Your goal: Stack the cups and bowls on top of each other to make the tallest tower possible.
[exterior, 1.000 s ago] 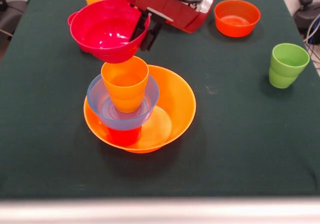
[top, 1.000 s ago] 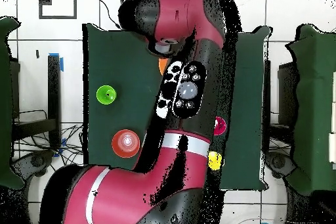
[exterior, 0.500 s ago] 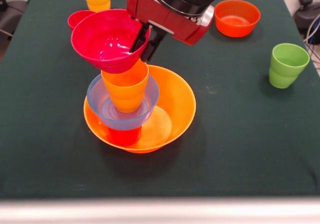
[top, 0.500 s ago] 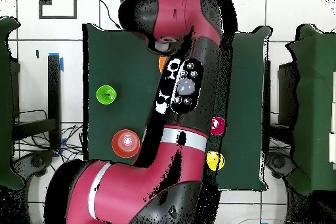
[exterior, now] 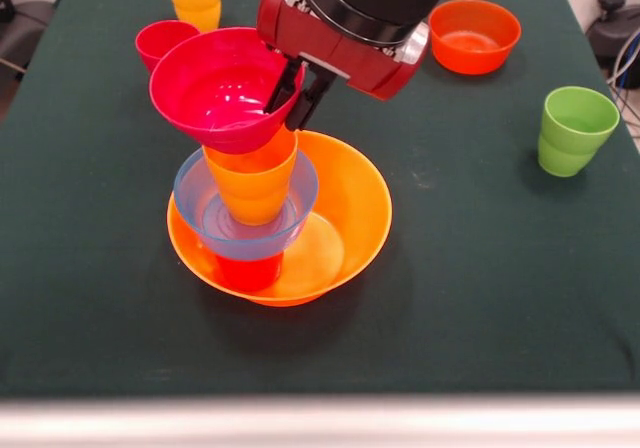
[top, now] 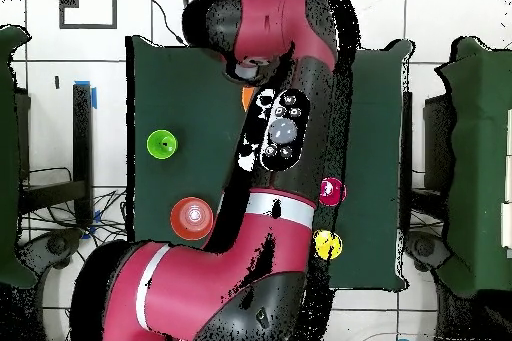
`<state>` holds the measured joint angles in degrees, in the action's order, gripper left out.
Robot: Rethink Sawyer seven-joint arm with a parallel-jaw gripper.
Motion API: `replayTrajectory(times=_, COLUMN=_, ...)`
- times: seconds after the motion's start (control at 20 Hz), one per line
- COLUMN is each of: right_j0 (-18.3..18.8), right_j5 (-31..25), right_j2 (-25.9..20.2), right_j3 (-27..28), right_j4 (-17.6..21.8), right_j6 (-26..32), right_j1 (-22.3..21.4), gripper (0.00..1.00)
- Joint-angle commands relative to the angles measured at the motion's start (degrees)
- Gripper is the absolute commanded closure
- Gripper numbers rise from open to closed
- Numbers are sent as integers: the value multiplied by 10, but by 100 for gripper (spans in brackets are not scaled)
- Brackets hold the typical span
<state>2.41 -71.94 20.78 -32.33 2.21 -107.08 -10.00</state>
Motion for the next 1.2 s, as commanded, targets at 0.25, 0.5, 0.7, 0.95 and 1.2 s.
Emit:
replayTrajectory(times=0.25, right_j0=-11, right_j5=-59, right_j2=-11, right_j3=7, right_j4=-19, right_j6=-113, right_j1=21, gripper=100)
replayTrajectory(times=0.5, right_j0=-9, right_j5=-65, right_j2=-9, right_j3=25, right_j4=-25, right_j6=-113, right_j1=32, gripper=100)
replayTrajectory(times=0.7, right_j0=-9, right_j5=-75, right_j2=-6, right_j3=42, right_j4=-30, right_j6=-115, right_j1=41, gripper=100)
replayTrajectory(times=0.95, right_j0=-15, right_j5=-70, right_j2=-1, right_j3=31, right_j4=-35, right_j6=-121, right_j1=37, gripper=100)
replayTrajectory(times=1.2, right_j0=-19, right_j5=-71, right_j2=6, right_j3=29, right_j4=-45, right_j6=-123, right_j1=39, gripper=100)
